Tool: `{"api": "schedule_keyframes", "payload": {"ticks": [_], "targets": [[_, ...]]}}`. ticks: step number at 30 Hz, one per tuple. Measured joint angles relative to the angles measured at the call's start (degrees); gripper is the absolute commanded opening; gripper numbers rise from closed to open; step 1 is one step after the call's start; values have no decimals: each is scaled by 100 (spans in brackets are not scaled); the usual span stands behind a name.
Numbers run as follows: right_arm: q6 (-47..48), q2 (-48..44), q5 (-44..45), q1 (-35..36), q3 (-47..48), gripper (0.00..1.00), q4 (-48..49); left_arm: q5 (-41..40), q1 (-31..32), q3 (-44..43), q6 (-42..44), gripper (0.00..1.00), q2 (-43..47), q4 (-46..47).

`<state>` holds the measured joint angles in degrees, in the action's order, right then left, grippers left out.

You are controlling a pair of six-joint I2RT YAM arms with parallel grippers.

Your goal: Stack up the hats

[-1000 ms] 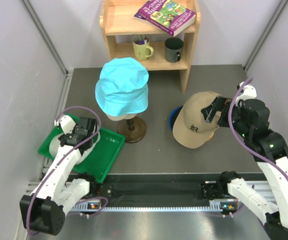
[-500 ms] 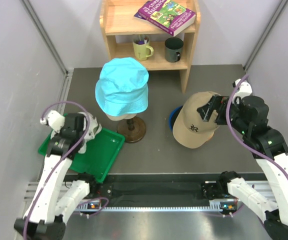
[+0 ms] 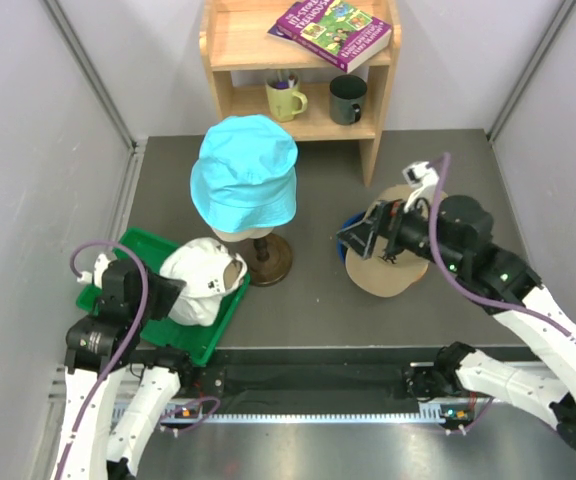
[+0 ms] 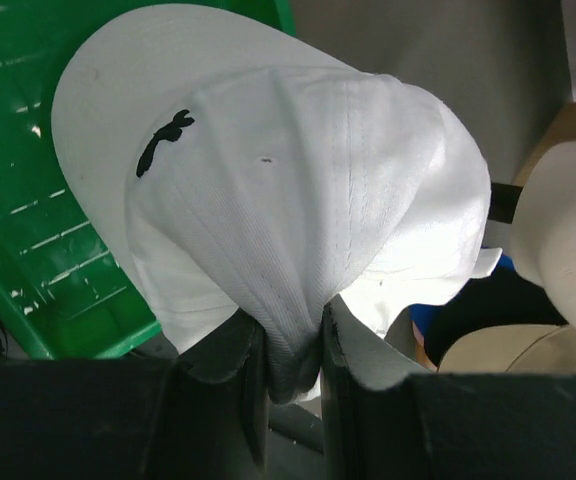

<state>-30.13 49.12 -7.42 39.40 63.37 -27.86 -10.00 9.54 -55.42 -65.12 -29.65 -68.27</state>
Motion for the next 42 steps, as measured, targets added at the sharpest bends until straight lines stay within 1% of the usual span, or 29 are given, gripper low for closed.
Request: {"api": "schedule_keyframes", "payload": {"ticks": [3, 6, 10, 11, 12, 14, 16, 20, 22, 25, 27, 28, 30, 34, 36, 37, 40, 42], "targets": [[-125, 221, 260, 695, -2, 99, 179, 39, -2, -83, 26, 0, -52, -271], [-260, 525, 590, 1419, -4, 98, 385, -151, -2, -293, 170, 0, -136, -564], [-350, 920, 911, 2050, -4, 99, 614, -476, -2, -391, 378, 0, -136, -678], [-361, 1036, 968, 2188, -2, 99, 660, -509, -2, -391, 411, 2, -136, -678], [-372, 1154, 1005, 2295, -2, 99, 704, -511, -2, -387, 431, 7, -136, -678], [-404, 1342, 1062, 2437, -2, 100, 750, -485, -2, -328, 461, 9, -109, -667], [-428, 1410, 1113, 2472, -2, 100, 778, -424, -2, -205, 463, 14, -61, -667], [-461, 1346, 1287, 2472, -2, 100, 876, -334, -2, -4, 459, 17, 59, -669], [-461, 1294, 1364, 2472, -2, 100, 872, -267, -2, 85, 457, 21, 114, -667], [-461, 1211, 1425, 2472, -2, 99, 850, -192, -2, 195, 439, 22, 144, -664], [-466, 1167, 1453, 2472, -2, 100, 841, -153, -2, 229, 433, 28, 144, -660], [-468, 1141, 1478, 2472, -4, 100, 837, -136, -2, 232, 431, 30, 144, -660], [-492, 1082, 1510, 2472, -9, 100, 833, -131, -2, 232, 420, 31, 162, -645], [-507, 1045, 1556, 2472, -9, 100, 835, -81, -2, 262, 413, 31, 219, -634], [-509, 1045, 1572, 2472, -11, 100, 833, -44, -2, 271, 402, 39, 232, -636], [-507, 1045, 1578, 2472, -11, 100, 835, -24, -2, 271, 382, 41, 245, -636], [-507, 1045, 1591, 2472, -11, 100, 833, -2, -2, 249, 372, 41, 251, -640], [-507, 1045, 1593, 2472, -11, 100, 833, 0, -2, 188, 376, 39, 249, -656]]}}
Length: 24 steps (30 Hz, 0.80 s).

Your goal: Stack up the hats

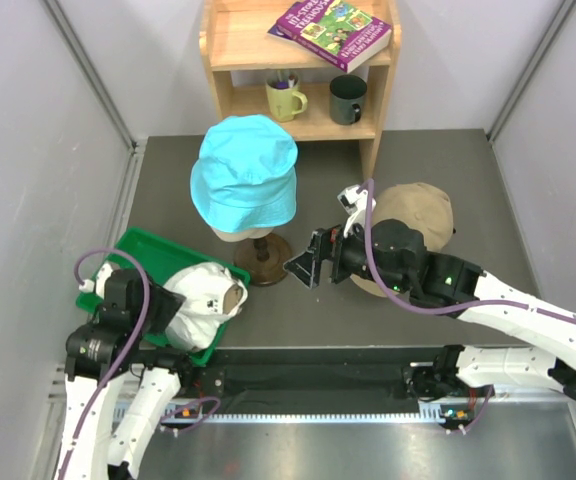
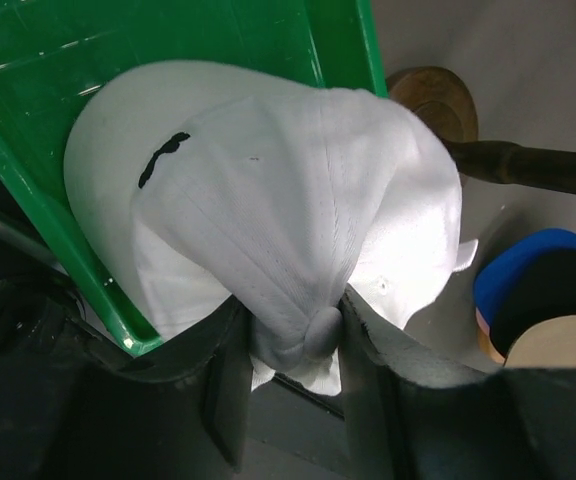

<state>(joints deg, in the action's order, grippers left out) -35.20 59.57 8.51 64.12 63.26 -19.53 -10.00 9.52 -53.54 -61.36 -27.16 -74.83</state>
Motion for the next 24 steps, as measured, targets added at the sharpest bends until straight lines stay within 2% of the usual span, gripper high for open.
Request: {"api": "schedule_keyframes", "payload": {"ticks": [3, 11, 13, 17, 22, 24], "targets": [[0, 0, 0, 0, 0, 100, 0, 4, 0, -127, 0, 38, 2, -7], [-2, 0, 0, 0, 0, 100, -26, 13, 0, -361, 2, 43, 2, -20], [0, 0, 0, 0, 0, 100, -28, 15, 0, -348, 24, 50, 2, -22], [0, 0, -2, 0, -2, 100, -26, 68, 0, -153, 68, 52, 46, -7], [-2, 0, -2, 0, -7, 100, -24, 345, 2, 129, 105, 51, 166, 101], [-4, 0, -4, 0, -31, 100, -31, 420, 0, 136, 129, 43, 166, 142]]}}
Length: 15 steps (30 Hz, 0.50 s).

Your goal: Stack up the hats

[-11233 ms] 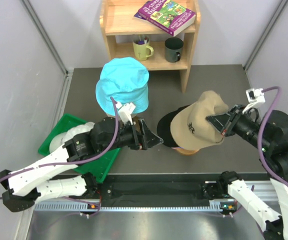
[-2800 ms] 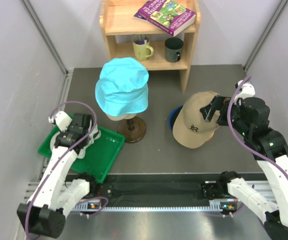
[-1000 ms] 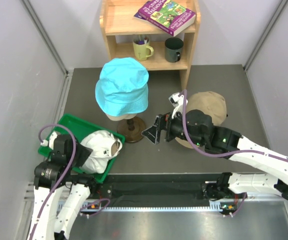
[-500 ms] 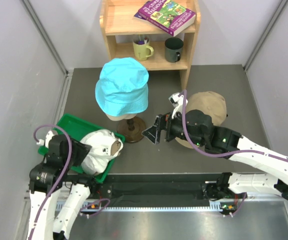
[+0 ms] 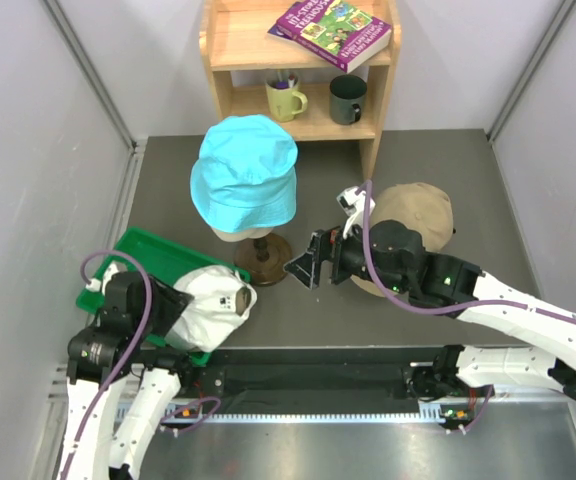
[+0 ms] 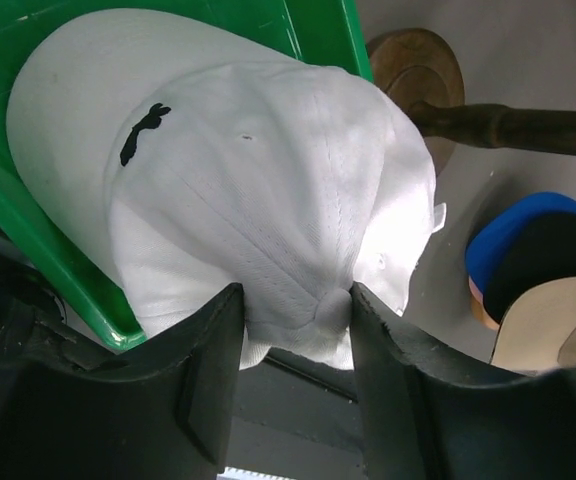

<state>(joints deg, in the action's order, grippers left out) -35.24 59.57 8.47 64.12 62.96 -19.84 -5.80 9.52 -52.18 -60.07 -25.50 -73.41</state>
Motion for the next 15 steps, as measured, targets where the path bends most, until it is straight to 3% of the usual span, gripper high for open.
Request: {"api": "schedule_keyframes", "payload": {"ticks": [5, 6, 15], "targets": [[-39, 2, 0, 0, -35, 100, -39, 39, 0, -81, 76, 20, -39, -4], [-42, 0, 0, 0, -35, 100, -37, 37, 0, -133, 90, 10, -57, -15], [-63, 0, 0, 0, -35, 100, -42, -472, 0, -1119, 313, 8, -382, -315]]}}
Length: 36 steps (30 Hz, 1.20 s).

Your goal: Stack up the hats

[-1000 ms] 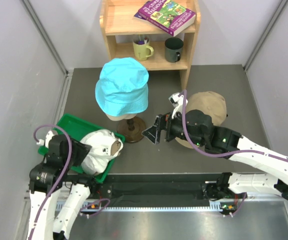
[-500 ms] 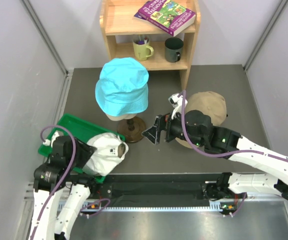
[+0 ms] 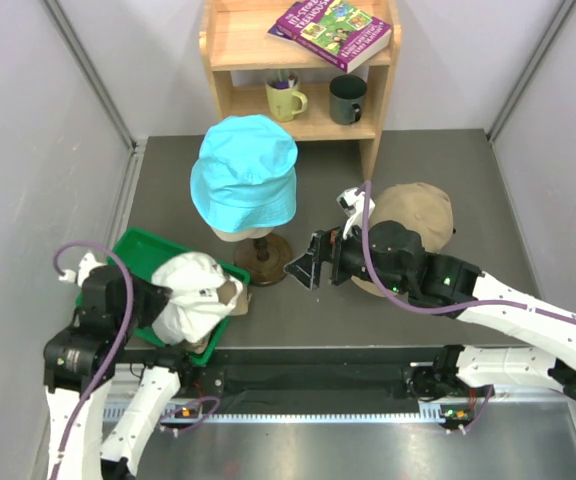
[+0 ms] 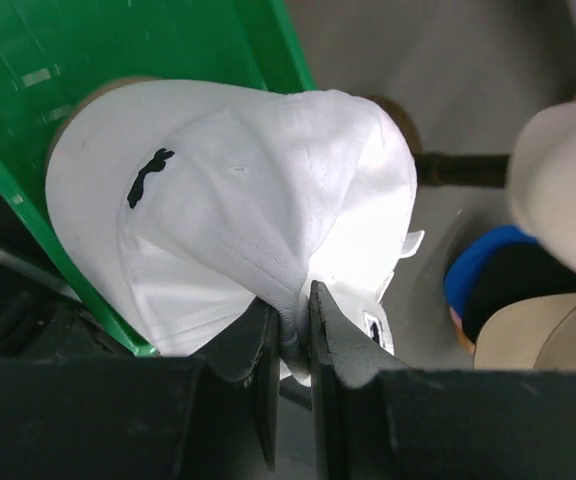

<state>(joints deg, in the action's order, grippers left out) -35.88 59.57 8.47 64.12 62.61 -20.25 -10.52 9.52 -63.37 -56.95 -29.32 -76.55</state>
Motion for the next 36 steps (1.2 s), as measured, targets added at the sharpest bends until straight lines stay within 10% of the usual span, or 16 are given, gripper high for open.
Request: {"api": "schedule_keyframes", "payload": {"ticks": [19, 36], "targets": [[-291, 247, -46, 0, 286, 100, 81, -39, 0, -2583, 890, 0, -610, 138], [-743, 1484, -238, 710, 960, 98, 437, 1576, 0, -2050, 361, 0, -275, 745]]}}
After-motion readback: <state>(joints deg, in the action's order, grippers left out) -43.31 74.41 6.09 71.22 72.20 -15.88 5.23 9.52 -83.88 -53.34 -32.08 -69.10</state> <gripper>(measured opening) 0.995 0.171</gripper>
